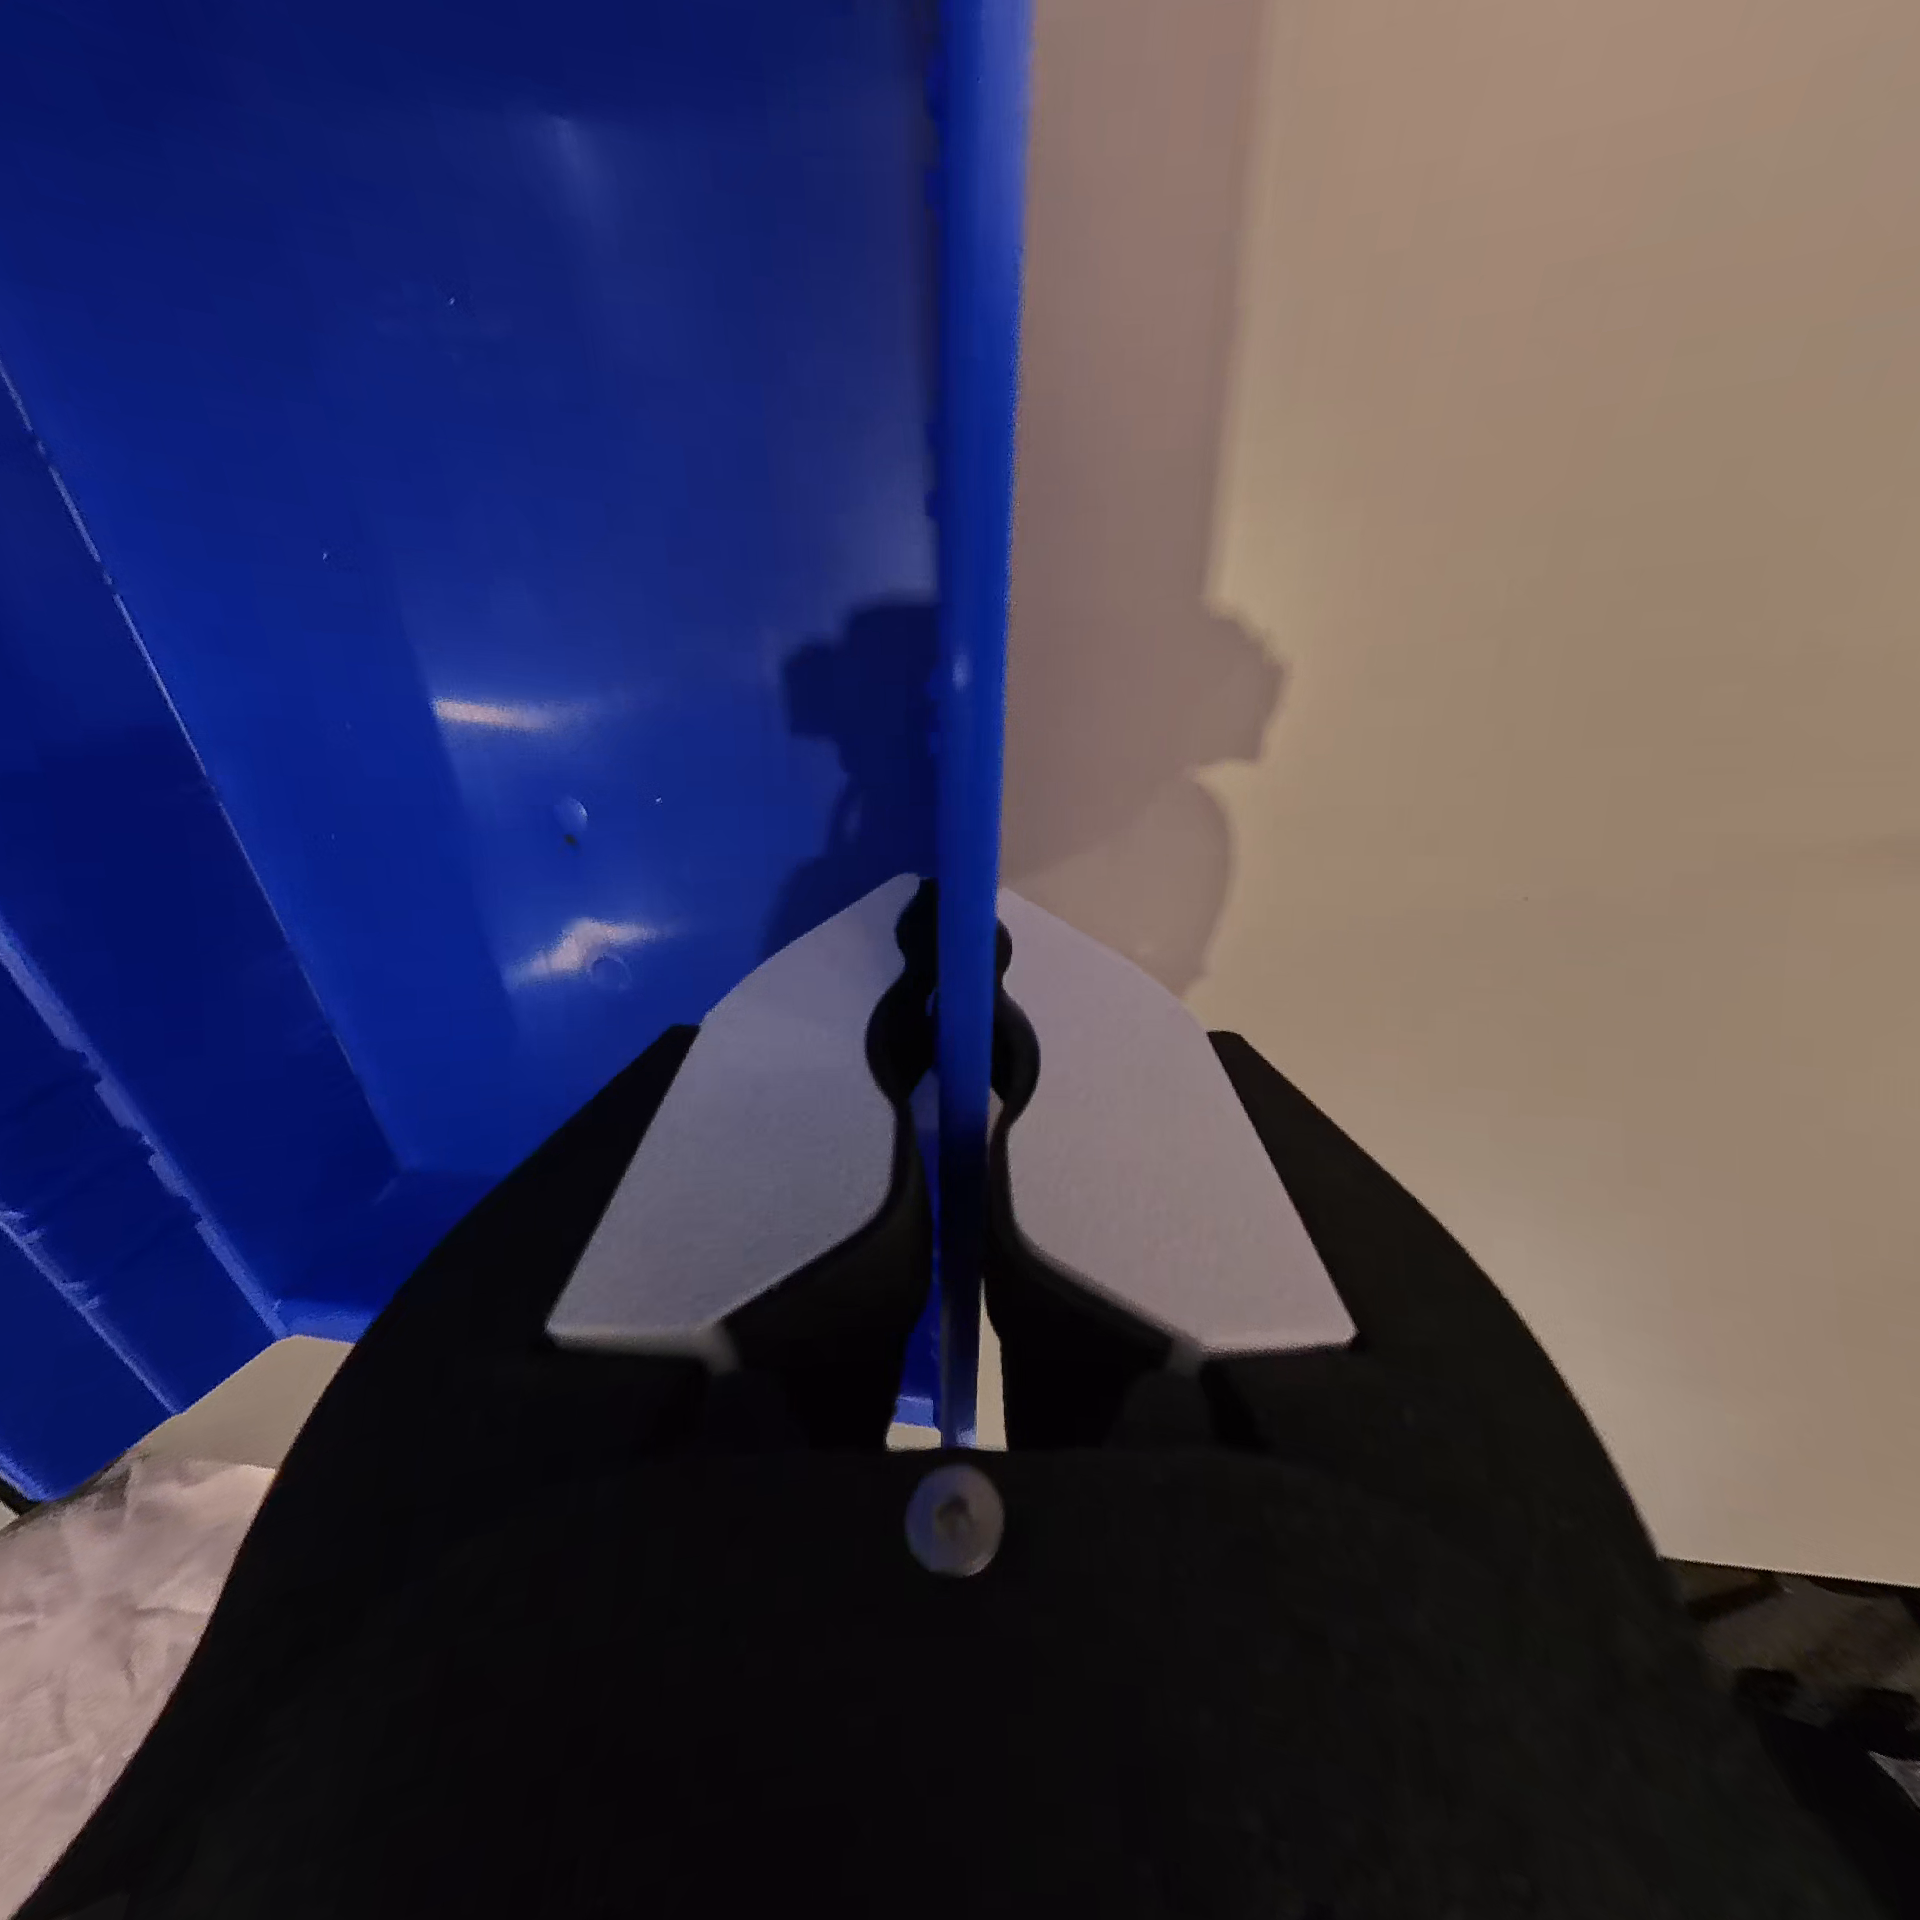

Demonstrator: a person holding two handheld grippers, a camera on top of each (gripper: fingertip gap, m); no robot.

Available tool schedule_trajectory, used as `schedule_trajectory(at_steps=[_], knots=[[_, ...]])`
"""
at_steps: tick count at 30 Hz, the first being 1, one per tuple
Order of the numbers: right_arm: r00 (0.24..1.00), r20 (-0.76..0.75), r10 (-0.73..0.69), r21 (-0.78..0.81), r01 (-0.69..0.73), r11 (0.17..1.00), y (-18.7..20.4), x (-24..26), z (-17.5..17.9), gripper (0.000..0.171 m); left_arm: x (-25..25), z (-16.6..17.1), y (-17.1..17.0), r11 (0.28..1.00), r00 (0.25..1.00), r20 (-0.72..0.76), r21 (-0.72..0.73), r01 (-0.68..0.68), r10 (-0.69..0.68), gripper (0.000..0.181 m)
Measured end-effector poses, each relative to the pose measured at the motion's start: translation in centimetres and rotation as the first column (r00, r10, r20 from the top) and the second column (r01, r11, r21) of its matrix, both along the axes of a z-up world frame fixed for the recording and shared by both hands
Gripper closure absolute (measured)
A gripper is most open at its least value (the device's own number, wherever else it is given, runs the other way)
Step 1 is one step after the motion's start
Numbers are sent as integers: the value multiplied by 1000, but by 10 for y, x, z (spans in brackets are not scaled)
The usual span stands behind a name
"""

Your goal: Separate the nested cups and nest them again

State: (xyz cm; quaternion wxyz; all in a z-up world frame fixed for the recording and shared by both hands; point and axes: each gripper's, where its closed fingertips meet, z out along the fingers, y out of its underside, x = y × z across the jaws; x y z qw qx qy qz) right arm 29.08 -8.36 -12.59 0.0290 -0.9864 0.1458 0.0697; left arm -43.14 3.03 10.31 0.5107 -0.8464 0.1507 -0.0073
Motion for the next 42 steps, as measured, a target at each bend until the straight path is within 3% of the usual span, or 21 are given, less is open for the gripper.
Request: schedule_trajectory(at_steps=[7,11,16,19,22,25,30,35,42], knots=[[997,51,57,62,-60,996,1,5,3,164,-14,-1,0,1000,999,30,-2,-21,21,117],[976,217,9,297,-75,952,21,21,46,143,-41,-1,-5,997,994,82,-5,-78,78,117],[950,297,-98,658,-129,742,35,9,145,139,-86,-37,0,976,977,126,-159,-148,169,113],[970,240,-43,755,-159,636,32,-25,183,138,-113,-81,4,918,960,108,-335,-211,260,115],[973,231,24,820,-208,534,33,-57,207,139,-106,-105,25,921,958,202,-370,-119,205,122],[966,246,75,837,-251,487,35,-79,213,139,-90,-125,37,888,931,328,-459,8,161,126],[954,246,172,840,-298,453,40,-102,211,139,-105,-141,47,848,966,182,-526,-63,184,135],[950,238,202,821,-308,480,39,-98,199,140,-108,-161,45,770,981,89,-634,-78,173,137],[954,226,197,823,-295,486,34,-91,197,140,-96,-186,48,671,992,55,-741,-34,112,148]])
